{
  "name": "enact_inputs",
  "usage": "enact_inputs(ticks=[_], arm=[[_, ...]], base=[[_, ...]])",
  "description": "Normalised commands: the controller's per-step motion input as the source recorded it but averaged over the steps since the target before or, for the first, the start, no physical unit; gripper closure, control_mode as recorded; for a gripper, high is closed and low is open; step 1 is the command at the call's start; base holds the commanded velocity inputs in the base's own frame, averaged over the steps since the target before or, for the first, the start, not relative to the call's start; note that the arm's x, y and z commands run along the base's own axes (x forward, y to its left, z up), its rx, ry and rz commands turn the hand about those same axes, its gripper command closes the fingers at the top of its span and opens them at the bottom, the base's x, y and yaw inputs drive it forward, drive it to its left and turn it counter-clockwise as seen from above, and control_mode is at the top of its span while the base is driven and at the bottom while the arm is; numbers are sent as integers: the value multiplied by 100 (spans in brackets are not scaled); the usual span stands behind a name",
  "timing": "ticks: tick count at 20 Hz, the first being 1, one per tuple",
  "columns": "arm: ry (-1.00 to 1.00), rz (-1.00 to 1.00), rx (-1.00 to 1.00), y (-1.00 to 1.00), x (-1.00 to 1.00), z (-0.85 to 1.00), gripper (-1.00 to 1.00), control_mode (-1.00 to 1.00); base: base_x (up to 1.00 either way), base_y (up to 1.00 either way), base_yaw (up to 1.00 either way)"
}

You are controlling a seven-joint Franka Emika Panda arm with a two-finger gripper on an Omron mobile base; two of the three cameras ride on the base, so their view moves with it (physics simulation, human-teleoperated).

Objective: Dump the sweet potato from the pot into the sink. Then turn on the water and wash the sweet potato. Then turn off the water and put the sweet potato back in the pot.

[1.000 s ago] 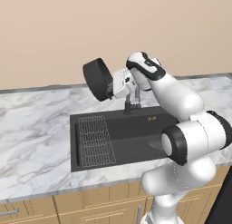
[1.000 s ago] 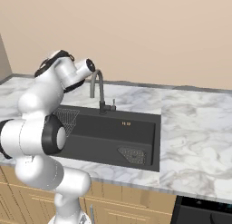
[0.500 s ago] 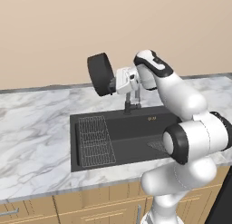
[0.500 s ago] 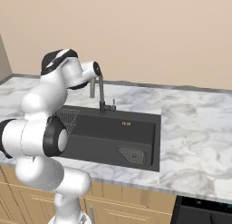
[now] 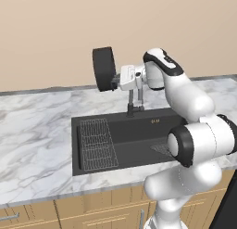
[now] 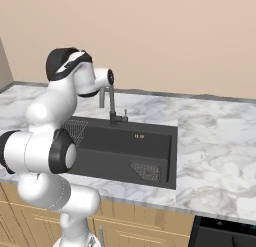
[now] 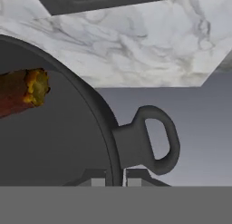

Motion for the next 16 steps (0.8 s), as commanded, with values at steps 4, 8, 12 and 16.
enact_inputs(ticks=[4,8,12,16], arm=[[0,-2,10,0,0,33,100,-100],[0,-3,8,-3,0,29,100,-100],[3,-6,5,-11,5,19,100,-100],[13,-7,3,-10,35,2,100,-100]], base=[[0,0,0],[0,0,0],[0,0,0],[0,0,0]])
